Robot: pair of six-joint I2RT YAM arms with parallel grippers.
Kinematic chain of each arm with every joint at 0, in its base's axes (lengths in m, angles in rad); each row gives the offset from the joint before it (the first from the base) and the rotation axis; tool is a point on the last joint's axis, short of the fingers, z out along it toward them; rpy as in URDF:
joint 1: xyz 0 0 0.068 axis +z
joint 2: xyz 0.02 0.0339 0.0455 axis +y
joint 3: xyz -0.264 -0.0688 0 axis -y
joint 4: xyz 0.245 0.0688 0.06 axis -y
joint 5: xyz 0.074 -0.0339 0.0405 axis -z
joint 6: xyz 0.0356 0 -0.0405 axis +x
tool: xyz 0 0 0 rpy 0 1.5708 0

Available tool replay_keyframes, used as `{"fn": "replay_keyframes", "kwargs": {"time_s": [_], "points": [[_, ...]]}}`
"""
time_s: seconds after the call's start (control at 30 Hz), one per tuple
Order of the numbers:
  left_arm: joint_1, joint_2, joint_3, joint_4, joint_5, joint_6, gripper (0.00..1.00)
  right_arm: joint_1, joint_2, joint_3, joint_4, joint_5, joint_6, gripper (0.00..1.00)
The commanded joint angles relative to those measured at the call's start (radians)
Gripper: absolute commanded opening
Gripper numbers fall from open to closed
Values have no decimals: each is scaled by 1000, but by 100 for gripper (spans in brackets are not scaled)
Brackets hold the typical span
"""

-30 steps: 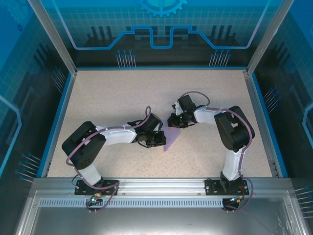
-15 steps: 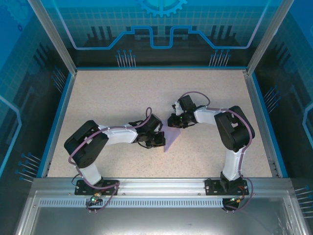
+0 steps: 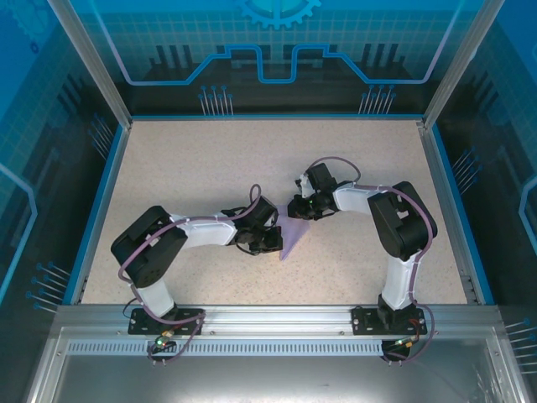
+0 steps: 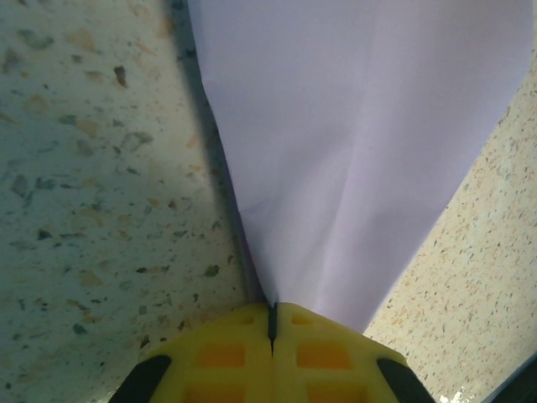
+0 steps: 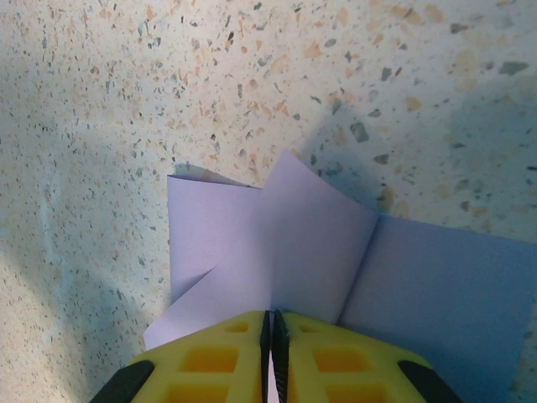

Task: Fold a paper plane with a square sheet of paper (pick it up from the middle)
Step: Fourth fold the wing at the center of the table.

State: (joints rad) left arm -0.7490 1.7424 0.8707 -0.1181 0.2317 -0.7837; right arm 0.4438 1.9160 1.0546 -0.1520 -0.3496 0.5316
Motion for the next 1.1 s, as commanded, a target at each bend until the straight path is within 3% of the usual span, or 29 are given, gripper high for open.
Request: {"fn": "replay_keyframes", "kwargs": {"time_s": [0.0, 0.33, 0.7, 1.07], "points": [[-5, 24, 15, -22, -7, 27, 4, -22, 17, -37, -58, 58, -21, 14], [-4, 14, 45, -4, 20, 19, 4, -25, -16, -48, -47, 45, -17, 15], [-5, 46, 49, 5, 46, 31, 4, -34, -108, -75, -20, -3, -1, 25], [-5, 49, 63, 12, 67, 49, 5, -32, -231, -135, -19, -64, 37, 24]]}}
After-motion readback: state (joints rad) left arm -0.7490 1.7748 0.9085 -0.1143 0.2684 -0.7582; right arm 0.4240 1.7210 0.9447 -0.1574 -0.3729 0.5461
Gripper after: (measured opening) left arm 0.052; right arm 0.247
